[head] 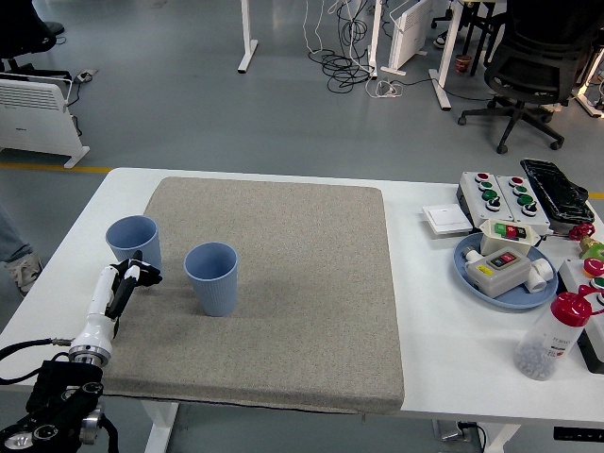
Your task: Push cup pick cup insert cup
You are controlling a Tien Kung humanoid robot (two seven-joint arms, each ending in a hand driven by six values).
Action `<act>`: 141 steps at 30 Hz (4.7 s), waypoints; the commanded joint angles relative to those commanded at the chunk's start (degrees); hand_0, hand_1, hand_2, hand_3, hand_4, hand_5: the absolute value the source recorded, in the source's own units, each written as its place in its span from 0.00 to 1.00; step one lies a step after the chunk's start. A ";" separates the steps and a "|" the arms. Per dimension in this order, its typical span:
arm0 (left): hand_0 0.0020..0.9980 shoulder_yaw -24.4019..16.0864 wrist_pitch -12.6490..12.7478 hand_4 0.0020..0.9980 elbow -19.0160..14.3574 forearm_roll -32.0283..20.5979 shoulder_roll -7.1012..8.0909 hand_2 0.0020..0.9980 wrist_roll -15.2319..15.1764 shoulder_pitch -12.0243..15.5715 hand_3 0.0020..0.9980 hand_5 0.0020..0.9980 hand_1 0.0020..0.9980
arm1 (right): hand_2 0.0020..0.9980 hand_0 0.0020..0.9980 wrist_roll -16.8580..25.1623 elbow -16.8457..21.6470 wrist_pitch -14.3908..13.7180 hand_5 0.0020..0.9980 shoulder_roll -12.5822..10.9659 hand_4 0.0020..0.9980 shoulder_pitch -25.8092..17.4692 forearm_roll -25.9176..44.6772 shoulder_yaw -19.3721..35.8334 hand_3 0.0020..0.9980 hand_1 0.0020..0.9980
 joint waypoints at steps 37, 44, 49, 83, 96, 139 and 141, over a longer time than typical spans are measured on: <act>0.56 4.30 -1.52 0.51 12.58 -5.64 -1.93 0.43 -2.65 -8.42 0.39 1.00 0.47 | 0.71 0.75 -0.77 0.33 -0.11 0.51 0.57 0.09 0.08 -2.41 1.24 0.58 0.70; 0.57 4.72 -1.68 0.51 14.07 -5.76 -2.53 0.43 -2.88 -9.34 0.39 1.00 0.48 | 0.71 0.75 -1.02 0.37 -0.13 0.51 0.68 0.09 0.07 -3.24 1.64 0.58 0.69; 0.58 5.62 -1.68 0.51 15.49 -6.24 -2.84 0.43 -3.03 -10.62 0.39 1.00 0.48 | 0.71 0.75 -1.06 0.41 -0.17 0.51 0.72 0.09 0.10 -3.47 1.77 0.58 0.69; 0.57 4.29 -1.70 0.52 3.38 -0.97 2.77 0.43 0.11 -5.34 0.39 1.00 0.48 | 0.71 0.75 -0.55 0.41 -0.07 0.51 0.45 0.09 0.37 -2.16 0.88 0.58 0.69; 0.55 -3.59 -2.55 0.72 -23.16 11.66 12.58 0.46 7.96 3.24 0.46 1.00 0.50 | 0.71 0.75 0.29 0.33 0.06 0.51 0.27 0.09 0.19 0.64 -0.80 0.58 0.69; 0.57 17.06 -46.62 0.90 -26.31 57.46 14.53 0.81 36.16 -25.65 0.94 0.34 0.74 | 0.69 0.75 -0.62 0.73 -0.91 0.50 0.14 0.09 -0.78 -2.07 1.02 0.58 0.69; 0.57 17.13 -47.18 0.90 -26.27 57.18 14.53 0.81 36.33 -25.65 0.94 0.34 0.74 | 0.69 0.75 -0.71 0.75 -0.92 0.50 0.13 0.09 -0.78 -2.35 1.17 0.58 0.69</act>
